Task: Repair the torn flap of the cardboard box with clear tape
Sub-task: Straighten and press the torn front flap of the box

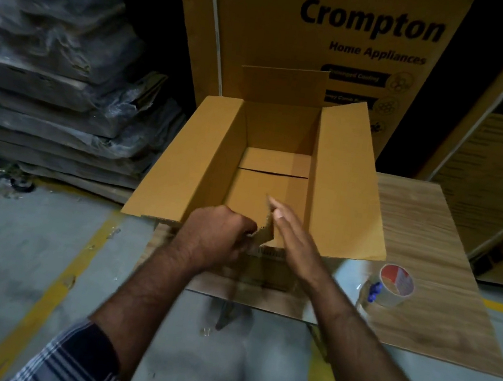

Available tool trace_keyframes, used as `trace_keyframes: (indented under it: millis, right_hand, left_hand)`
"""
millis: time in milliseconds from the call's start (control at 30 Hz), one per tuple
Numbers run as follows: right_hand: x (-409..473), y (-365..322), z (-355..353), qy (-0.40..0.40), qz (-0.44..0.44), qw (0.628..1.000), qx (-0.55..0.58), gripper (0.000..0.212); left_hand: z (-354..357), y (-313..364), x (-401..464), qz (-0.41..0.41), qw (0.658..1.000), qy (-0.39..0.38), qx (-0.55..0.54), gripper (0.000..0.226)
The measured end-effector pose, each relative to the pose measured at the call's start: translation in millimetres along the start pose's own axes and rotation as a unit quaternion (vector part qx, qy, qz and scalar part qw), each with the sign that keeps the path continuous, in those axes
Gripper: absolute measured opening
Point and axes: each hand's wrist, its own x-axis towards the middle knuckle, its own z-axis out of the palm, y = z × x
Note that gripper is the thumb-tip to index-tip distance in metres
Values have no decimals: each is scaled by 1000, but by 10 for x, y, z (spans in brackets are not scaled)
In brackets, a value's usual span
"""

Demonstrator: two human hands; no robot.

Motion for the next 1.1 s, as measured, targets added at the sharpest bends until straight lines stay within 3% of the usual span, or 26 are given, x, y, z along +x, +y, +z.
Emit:
trace_keyframes:
  millis: [100,167,267,433,533,667,733,933,1033,1100]
  right_hand:
    - [-33,40,-291,14,44,999,2,33]
    - [-105,104,-413,36,59,998,-8,35]
    - [-225,240,-471,59,46,996,-46,23]
    - [-286,308,-370,154,76,985,-15,16]
    - [-224,290,-357,181,114,976,-32,20]
    - [-90,312,-333,208,132,963,-108,28]
    - [-53,326,-267,224,119,955,-155,31]
    - [-240,371,256,249,46,874,-414,47]
    - [-377,415,649,192,60,825,-528,68]
    - [-410,451,881,145,71,815,-556,80]
  left_hand:
    - [-116,-200,42,-2,998,-14,-60,29]
    - [-151,-336,76,-26,997,39,-63,30]
    - [-146,-449,217,-53,989,130,-52,39]
    - [170,-426,620,24,977,199,-67,55]
    - [388,-490,848,90,981,152,-78,69]
    - [644,-634,1058,120,993,-22,5,127]
    - [746,-694,1113,127,989,-67,35,138]
    - [883,-744,1273,183,981,-59,28,118]
    - [988,-783,1294,209,977,-36,20,108]
    - [1039,-785,1302,222,975,-20,25,104]
